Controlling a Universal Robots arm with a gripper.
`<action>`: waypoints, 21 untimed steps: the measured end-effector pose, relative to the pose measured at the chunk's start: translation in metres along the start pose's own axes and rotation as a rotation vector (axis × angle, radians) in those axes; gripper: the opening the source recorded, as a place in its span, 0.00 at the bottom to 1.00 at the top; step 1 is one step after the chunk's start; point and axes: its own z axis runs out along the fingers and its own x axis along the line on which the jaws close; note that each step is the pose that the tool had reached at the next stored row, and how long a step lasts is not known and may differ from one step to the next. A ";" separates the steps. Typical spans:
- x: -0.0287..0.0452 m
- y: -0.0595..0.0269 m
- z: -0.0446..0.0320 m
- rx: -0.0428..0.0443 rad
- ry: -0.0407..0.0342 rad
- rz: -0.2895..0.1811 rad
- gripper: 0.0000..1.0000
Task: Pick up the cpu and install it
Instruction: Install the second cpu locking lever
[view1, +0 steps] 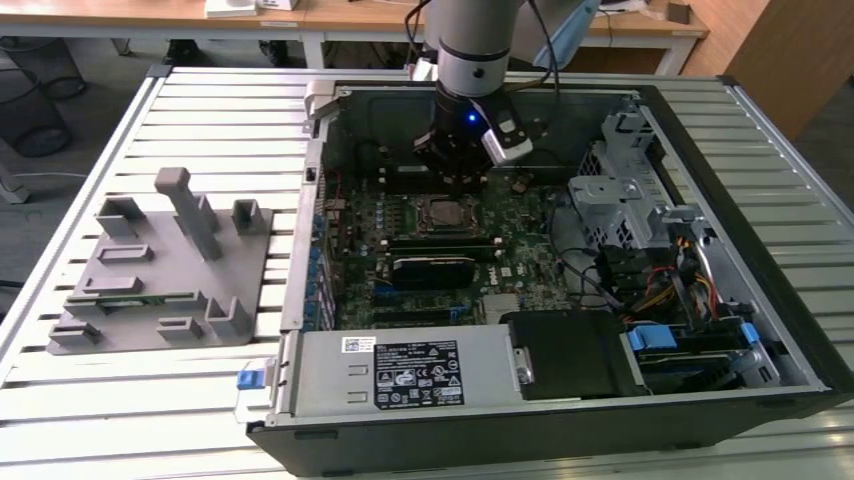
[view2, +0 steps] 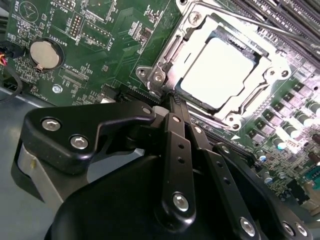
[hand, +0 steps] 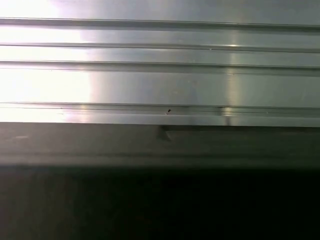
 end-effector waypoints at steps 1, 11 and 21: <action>0.0000 -0.0005 0.0000 0.0000 0.0000 0.000 0.11; 0.0000 -0.0040 0.0000 -0.0001 -0.0001 0.000 0.11; 0.0000 -0.0079 0.0000 0.0002 -0.0001 0.000 0.11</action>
